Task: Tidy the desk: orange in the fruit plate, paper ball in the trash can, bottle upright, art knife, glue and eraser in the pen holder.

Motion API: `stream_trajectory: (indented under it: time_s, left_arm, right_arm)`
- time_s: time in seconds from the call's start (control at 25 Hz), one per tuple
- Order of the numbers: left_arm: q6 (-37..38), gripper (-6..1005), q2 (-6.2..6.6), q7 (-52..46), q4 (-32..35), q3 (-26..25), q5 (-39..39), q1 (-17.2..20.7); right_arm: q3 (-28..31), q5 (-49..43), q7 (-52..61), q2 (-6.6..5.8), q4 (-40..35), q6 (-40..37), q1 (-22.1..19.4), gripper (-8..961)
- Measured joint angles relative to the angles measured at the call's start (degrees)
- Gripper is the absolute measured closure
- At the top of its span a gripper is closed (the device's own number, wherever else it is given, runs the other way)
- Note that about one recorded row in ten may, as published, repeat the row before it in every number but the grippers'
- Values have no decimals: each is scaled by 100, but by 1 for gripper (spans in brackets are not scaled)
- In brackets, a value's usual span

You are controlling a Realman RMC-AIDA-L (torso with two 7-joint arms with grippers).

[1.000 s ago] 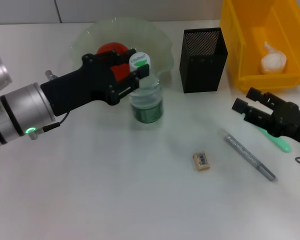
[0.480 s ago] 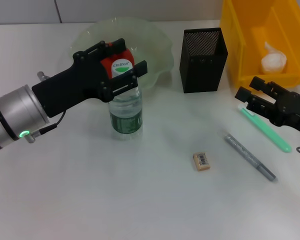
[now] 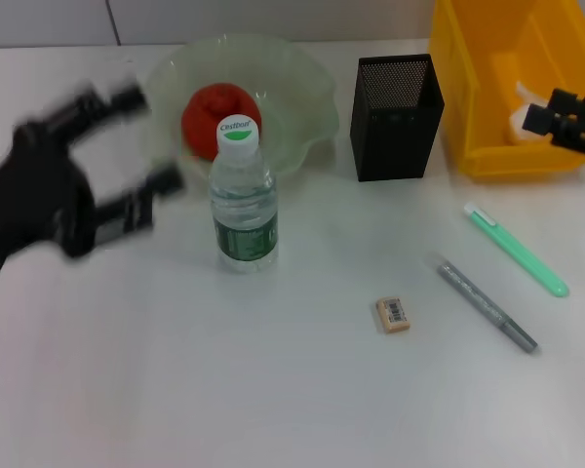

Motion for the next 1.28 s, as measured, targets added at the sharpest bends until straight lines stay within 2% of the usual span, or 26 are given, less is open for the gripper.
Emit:
stream_trajectory:
  time_s: [0.04,0.12,0.16,0.2,0.24,0.36,0.4,0.44,0.48,0.56,0.64,0.72,0.8,0.84,1.0,1.28]
  left_arm:
    - [0,191,0,0,0,0,0,0]
    - [125,191,151,-130,-23,-33,601,3]
    - [138,191,169,-173,-23,-49,764,4]
    - [126,191,178,-298,-27,-74,1188,5]
    - [126,191,178,-298,-27,-74,1188,5]
    - [42,190,146,-448,-54,-104,1553,-42]
    - [-59,190,75,-482,-75,-123,1722,-78]
    - [-59,190,75,-482,-75,-123,1722,-78]
    - [-161,190,7,-486,-78,-126,1816,-101]
    - [-205,190,-24,-490,-79,-125,1875,-111]
    - [-260,190,-59,-512,-79,-117,1946,-127]
    - [-329,190,-80,-547,-79,-89,1994,-142]
    - [-385,190,-98,-605,-79,-103,2087,-170]
    - [-385,190,-98,-605,-79,-103,2087,-170]
    - [-489,191,-128,-643,-79,-73,2129,-236]
    - [-616,190,-149,-647,-193,-66,2140,-320]
  right_arm:
    - [0,0,0,0,0,0,0,157]
    - [-452,-637,1071,-1,-1081,-31,77,157]
    - [-691,-991,1545,-1,-1613,-63,139,157]
    - [-1171,-1838,2419,-3,-2449,-215,310,157]
    - [-1171,-1838,2419,-3,-2449,-215,310,156]
    - [-2054,-3244,3530,2,-3310,-488,689,156]
    - [-2558,-3962,3963,29,-3424,-535,957,156]
    - [-2558,-3962,3963,29,-3424,-535,957,156]
    - [-2791,-4279,4107,44,-3384,-515,1086,156]
    - [-3165,-4677,4291,66,-3074,-302,1269,157]
    - [-3511,-4914,4409,71,-2211,295,1496,157]
    - [-3543,-4916,4408,71,-1924,475,1574,156]
    - [-3562,-4914,4384,62,-1057,958,1849,156]
    - [-3562,-4914,4384,62,-1057,958,1849,157]
    - [-3608,-4917,4320,65,-165,1567,2149,160]
    - [-3720,-4930,4315,70,269,1953,2279,207]
